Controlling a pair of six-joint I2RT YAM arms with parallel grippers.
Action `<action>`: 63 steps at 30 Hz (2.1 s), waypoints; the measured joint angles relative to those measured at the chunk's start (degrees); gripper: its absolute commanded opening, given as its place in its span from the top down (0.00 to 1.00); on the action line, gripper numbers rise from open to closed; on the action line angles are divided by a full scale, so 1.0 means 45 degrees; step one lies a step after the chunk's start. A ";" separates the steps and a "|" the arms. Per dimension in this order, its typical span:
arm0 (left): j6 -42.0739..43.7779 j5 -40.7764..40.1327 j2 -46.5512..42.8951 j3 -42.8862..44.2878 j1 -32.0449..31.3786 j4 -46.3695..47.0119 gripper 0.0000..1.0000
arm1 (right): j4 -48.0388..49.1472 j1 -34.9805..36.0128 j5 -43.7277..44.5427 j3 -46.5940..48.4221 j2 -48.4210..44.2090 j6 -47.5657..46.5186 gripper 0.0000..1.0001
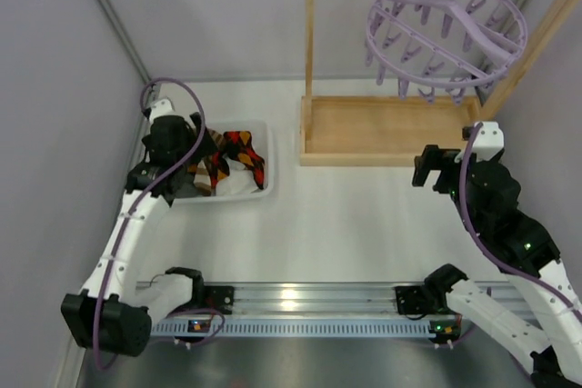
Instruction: Remove the socks clipped to the hanger
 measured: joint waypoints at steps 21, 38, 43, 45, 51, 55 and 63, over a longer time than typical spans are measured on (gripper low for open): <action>0.3045 0.4605 -0.7490 0.0588 -0.0010 -0.3031 0.01 | -0.1248 0.0000 0.0058 -0.1083 -0.2667 0.0175 0.00; 0.3721 0.3113 -0.8714 0.0355 -0.1423 -0.3949 0.01 | -0.3531 -0.0005 0.0199 0.0529 -0.3429 -0.0646 0.00; 0.3701 0.2754 -0.8714 -0.0058 -0.1501 -0.3983 0.01 | -0.3575 -0.0005 0.0194 0.0534 -0.3415 -0.0729 0.01; 0.3662 0.2637 -0.8714 -0.0058 -0.1501 -0.4002 0.01 | -0.3565 -0.0005 0.0194 0.0534 -0.3410 -0.0748 0.01; 0.3434 0.2361 -0.8704 -0.0058 -0.1501 -0.4002 0.01 | -0.3487 -0.0005 0.0175 0.0248 -0.3410 -0.0743 0.00; 0.3322 0.2157 -0.8680 -0.0058 -0.1501 -0.4002 0.01 | -0.3424 -0.0005 -0.0029 0.0019 -0.3415 -0.0733 0.01; 0.3220 0.2006 -0.8680 -0.0058 -0.1501 -0.4002 0.01 | -0.3327 -0.0005 -0.0243 -0.0209 -0.3415 -0.0714 0.00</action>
